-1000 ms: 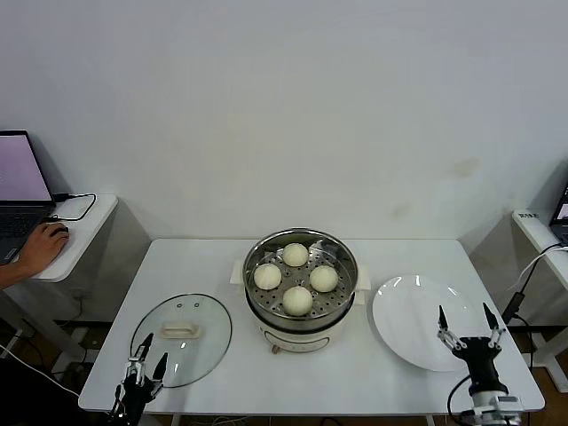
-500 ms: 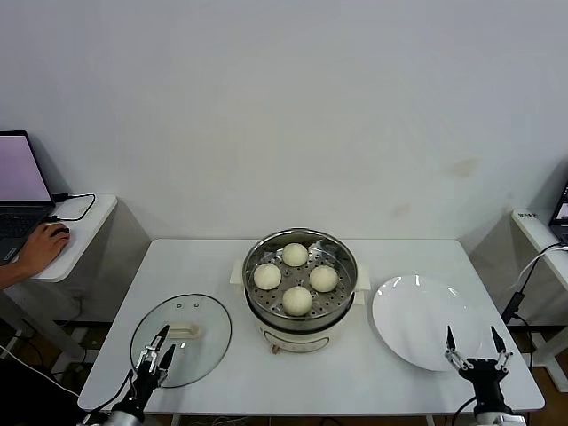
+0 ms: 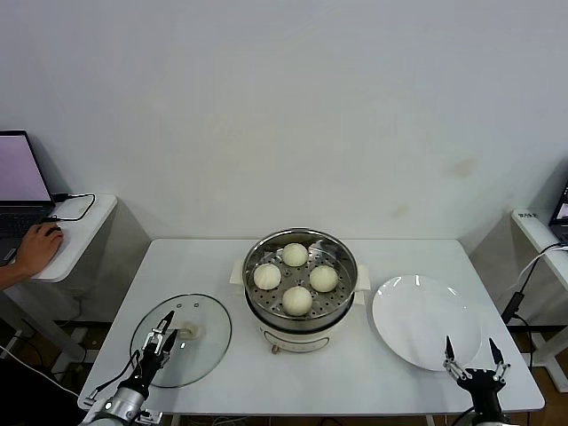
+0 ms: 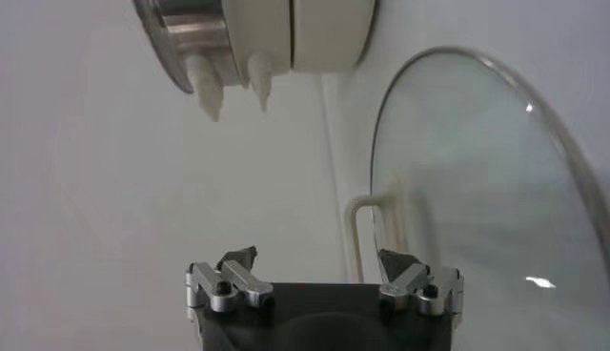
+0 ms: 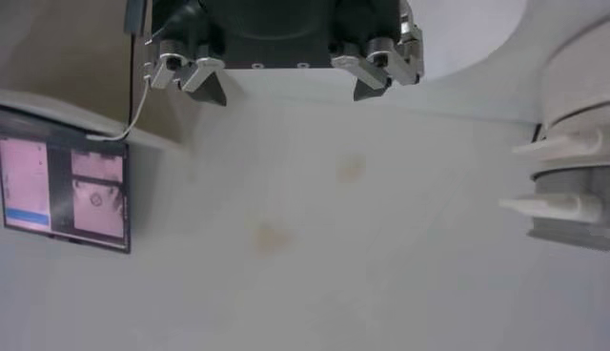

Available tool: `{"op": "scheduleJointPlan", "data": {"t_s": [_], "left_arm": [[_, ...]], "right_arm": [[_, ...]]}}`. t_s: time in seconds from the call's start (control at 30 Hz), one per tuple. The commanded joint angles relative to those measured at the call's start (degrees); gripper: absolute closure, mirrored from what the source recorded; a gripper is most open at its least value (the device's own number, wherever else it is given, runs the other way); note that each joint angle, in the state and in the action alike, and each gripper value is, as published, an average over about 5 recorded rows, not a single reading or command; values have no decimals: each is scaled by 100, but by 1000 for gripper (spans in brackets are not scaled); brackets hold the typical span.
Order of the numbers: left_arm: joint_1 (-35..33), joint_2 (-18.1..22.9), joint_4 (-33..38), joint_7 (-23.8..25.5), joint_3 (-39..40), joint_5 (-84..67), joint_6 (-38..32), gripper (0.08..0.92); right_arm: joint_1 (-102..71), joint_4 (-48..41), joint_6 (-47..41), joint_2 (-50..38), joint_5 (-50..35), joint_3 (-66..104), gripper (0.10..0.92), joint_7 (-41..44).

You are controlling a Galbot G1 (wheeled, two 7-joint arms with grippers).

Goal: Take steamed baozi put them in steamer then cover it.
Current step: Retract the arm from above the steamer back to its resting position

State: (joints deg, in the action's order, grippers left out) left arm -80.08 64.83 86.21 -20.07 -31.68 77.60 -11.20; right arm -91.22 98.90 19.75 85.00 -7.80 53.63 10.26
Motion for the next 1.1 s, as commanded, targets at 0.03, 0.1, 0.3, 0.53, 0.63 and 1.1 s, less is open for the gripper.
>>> {"op": "scheduleJointPlan", "data": {"t_s": [0.03, 0.1, 0.3, 0.53, 0.63, 1.1], "left_arm": [[547, -48, -381, 24, 108, 80, -7, 177], [608, -50, -420, 36, 128, 72, -5, 177], [790, -28, -609, 40, 184, 35, -8, 177], [887, 5, -749, 127, 270, -59, 11, 179], [903, 16, -830, 134, 281, -103, 11, 211], [801, 12, -903, -3, 311, -543, 11, 608]], "right_arm": [[-19, -30, 5, 34, -55, 4, 202, 18], [-21, -36, 7, 37, -40, -4, 202, 22], [-29, -64, 31, 49, 20, -18, 203, 32], [-18, -105, 53, 61, 85, -37, 203, 48], [-15, -117, 59, 60, 104, -38, 203, 55], [-6, -115, 82, 48, 190, -75, 203, 92]]}}
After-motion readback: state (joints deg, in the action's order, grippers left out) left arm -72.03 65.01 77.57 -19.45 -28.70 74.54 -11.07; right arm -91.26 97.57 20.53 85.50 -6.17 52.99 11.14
